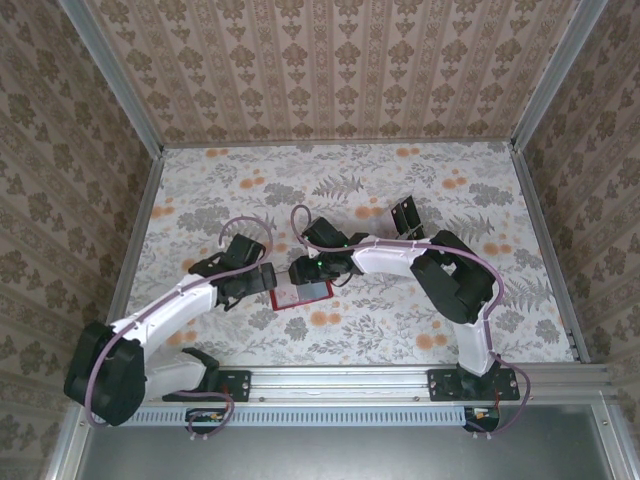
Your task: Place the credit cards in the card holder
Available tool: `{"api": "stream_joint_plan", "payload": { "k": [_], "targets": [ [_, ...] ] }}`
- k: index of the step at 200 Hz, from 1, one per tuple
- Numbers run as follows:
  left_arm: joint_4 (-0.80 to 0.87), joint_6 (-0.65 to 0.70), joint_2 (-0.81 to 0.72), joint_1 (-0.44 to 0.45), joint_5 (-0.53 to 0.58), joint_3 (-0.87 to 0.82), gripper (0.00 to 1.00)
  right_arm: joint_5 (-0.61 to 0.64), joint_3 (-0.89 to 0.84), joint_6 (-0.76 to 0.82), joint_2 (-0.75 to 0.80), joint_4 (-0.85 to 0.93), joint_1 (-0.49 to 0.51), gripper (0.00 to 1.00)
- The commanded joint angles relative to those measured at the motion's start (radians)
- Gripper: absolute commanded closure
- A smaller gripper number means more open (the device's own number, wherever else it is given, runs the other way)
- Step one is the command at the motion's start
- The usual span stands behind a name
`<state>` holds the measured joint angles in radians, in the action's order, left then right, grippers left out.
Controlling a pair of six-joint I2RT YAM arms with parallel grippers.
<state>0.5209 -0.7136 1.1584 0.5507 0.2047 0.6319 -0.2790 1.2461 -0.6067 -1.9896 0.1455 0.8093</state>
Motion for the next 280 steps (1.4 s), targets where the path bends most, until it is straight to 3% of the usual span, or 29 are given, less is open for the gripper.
{"api": "stream_joint_plan", "payload": {
  "k": [1,126,280],
  "targets": [
    [-0.009,0.007,-0.041,0.022,-0.008,-0.016,0.00,-0.048,-0.023,-0.066,-0.021,-0.028,0.005,0.47],
    [-0.169,-0.160,-0.133,0.348,0.129,-0.122,0.00,-0.022,-0.040,-0.114,-0.028,-0.040,0.004,0.47],
    [-0.294,-0.129,0.078,0.386,0.155,-0.072,0.00,-0.042,-0.045,-0.125,-0.023,-0.057,0.004,0.47]
  ]
}}
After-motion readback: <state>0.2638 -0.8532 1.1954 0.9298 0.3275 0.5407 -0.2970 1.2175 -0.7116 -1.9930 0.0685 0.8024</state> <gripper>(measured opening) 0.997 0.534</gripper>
